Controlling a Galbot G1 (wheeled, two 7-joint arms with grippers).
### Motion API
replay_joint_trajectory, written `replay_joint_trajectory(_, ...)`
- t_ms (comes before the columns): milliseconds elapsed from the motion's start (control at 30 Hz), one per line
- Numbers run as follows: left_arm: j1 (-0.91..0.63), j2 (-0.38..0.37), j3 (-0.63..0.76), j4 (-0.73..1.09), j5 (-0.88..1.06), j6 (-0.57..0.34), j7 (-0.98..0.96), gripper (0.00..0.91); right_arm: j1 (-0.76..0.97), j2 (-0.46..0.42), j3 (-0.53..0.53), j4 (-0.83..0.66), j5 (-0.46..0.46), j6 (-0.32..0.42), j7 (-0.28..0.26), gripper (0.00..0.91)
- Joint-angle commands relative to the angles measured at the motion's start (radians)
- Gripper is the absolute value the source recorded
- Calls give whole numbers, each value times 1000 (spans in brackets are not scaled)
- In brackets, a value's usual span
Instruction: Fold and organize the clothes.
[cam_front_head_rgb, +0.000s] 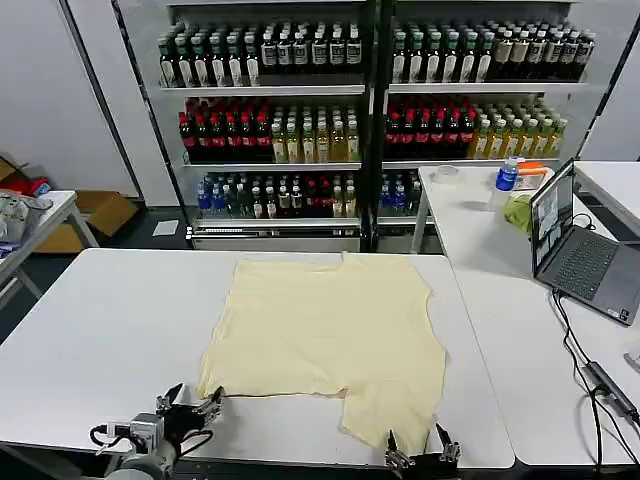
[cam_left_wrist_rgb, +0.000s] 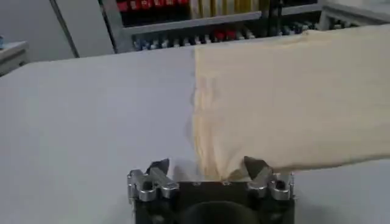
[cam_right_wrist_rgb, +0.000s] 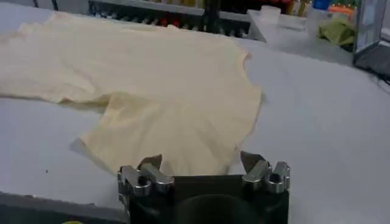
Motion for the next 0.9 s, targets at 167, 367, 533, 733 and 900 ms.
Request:
replay_joint_trajectory(167,-9,15,-3,20,-21,15,10,10,-7,5,-5,-2,13,-7,1,0)
replay_joint_trajectory(367,-5,15,-4,14,-25,14,18,10,-17,11,-8,9,10,-4,-2,0)
replay_joint_trajectory(533,-4,16,-6,6,-30,13,23,10,-30,13,-6,23,5,4,-8,0)
replay_joint_trajectory(733,15,18,-20,-29,-32,3,22,10,-57,13,-2,65,-17,40,-23,0)
replay_joint_trajectory(900,47,17,-44,-99,-31,-3,22,10,-103,6,6,135,-33,66,-39,0)
